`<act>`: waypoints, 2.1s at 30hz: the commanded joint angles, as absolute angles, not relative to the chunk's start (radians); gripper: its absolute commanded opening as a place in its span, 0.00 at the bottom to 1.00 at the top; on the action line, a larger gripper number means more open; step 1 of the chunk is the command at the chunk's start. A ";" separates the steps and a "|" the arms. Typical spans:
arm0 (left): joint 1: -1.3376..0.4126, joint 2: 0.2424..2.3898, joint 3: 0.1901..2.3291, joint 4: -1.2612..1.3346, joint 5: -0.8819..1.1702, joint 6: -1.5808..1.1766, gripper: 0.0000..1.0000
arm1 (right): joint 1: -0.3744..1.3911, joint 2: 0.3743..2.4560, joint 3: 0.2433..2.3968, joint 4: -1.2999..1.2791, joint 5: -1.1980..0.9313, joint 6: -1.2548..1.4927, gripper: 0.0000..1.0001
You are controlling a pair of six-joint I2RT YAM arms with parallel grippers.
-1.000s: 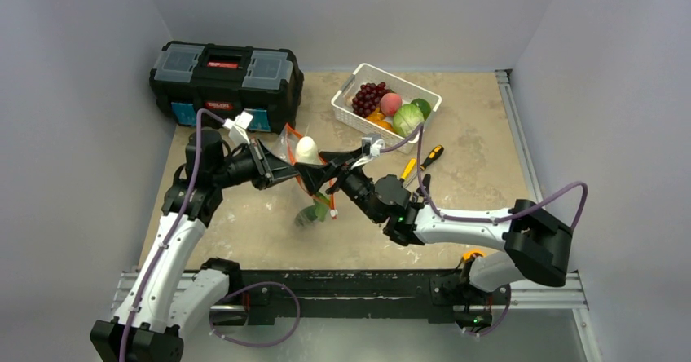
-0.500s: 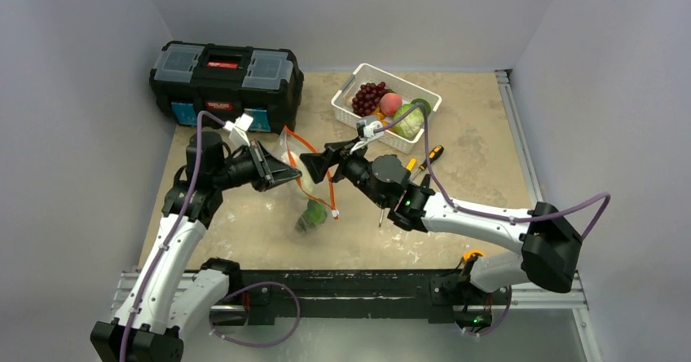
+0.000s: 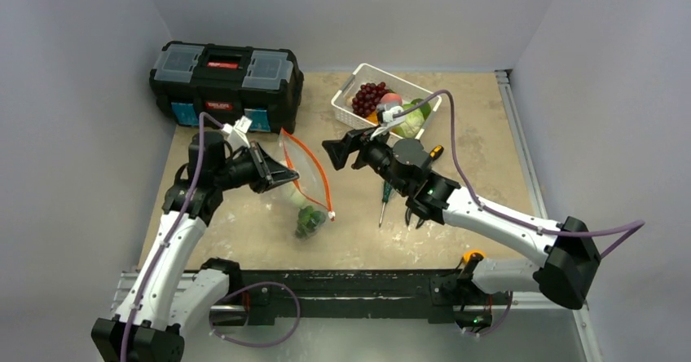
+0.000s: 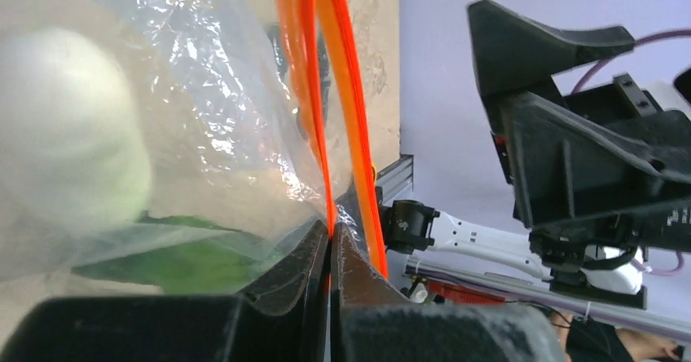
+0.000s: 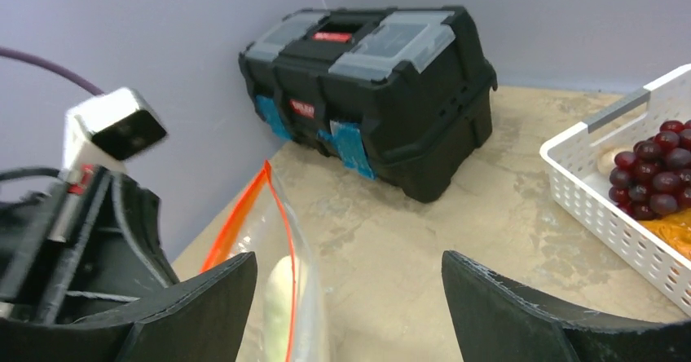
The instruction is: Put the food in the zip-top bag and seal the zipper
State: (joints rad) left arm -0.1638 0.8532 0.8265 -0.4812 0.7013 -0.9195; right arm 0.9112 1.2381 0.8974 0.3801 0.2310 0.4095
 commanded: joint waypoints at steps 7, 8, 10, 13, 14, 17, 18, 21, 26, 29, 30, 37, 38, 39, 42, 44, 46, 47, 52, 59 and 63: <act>-0.158 0.715 0.851 -0.576 0.642 -0.877 0.00 | 0.917 1.368 1.186 0.021 0.005 0.277 0.90; -0.157 0.726 0.794 -0.551 0.660 -0.896 0.00 | 0.917 1.372 1.189 0.011 0.012 0.278 0.90; -0.156 0.741 0.737 -0.523 0.681 -0.915 0.00 | 0.916 1.375 1.184 0.002 0.049 0.309 0.92; -0.156 0.702 0.789 -0.538 0.647 -0.902 0.00 | 0.912 1.396 1.215 -0.076 0.152 0.321 0.94; -0.156 0.688 0.823 -0.573 0.622 -0.883 0.00 | 0.911 1.402 1.227 -0.095 0.160 0.318 0.94; -0.156 0.686 0.915 -0.666 0.578 -0.837 0.00 | 0.911 1.408 1.248 -0.111 0.182 0.313 0.94; -0.156 0.690 0.926 -0.680 0.577 -0.832 0.00 | 0.910 1.406 1.250 -0.108 0.195 0.313 0.94; -0.155 0.689 0.899 -0.665 0.566 -0.837 0.00 | 0.907 1.401 1.251 -0.095 0.228 0.314 0.94; -0.152 0.736 0.780 -0.601 0.540 -0.854 0.00 | 0.902 1.420 1.249 -0.084 0.245 0.314 0.94; -0.146 0.774 0.864 -0.661 0.552 -0.795 0.00 | 0.894 1.438 1.251 -0.086 0.287 0.307 0.95; -0.146 0.768 0.903 -0.677 0.536 -0.780 0.00 | 0.887 1.445 1.254 -0.090 0.308 0.311 0.95; -0.146 0.829 1.132 -0.716 0.457 -0.722 0.00 | 0.757 1.475 1.266 -0.102 0.348 0.385 0.94; -0.146 0.846 1.141 -0.719 0.441 -0.719 0.00 | 0.724 1.486 1.278 -0.108 0.342 0.388 0.94; -0.146 0.861 1.143 -0.716 0.426 -0.719 0.00 | 0.703 1.500 1.290 -0.110 0.341 0.385 0.94; -0.145 0.894 1.158 -0.719 0.384 -0.713 0.00 | 0.646 1.545 1.329 -0.101 0.344 0.368 0.94; -0.144 0.903 1.179 -0.737 0.366 -0.706 0.00 | 0.612 1.583 1.358 -0.100 0.349 0.356 0.94; -0.144 0.897 1.195 -0.761 0.344 -0.702 0.00 | 0.592 1.625 1.398 -0.115 0.393 0.334 0.93; -0.144 0.885 1.196 -0.768 0.329 -0.700 0.00 | 0.585 1.647 1.419 -0.125 0.433 0.315 0.93; -0.145 0.809 1.179 -0.770 0.247 -0.669 0.00 | 0.542 1.783 1.538 -0.212 0.611 0.242 0.94; -0.146 0.866 1.155 -0.727 0.198 -0.577 0.00 | 0.486 1.887 1.578 -0.261 0.656 0.198 0.98; -0.143 0.963 1.130 -0.699 0.237 -0.530 0.00 | 0.461 1.935 1.571 -0.256 0.661 0.186 0.99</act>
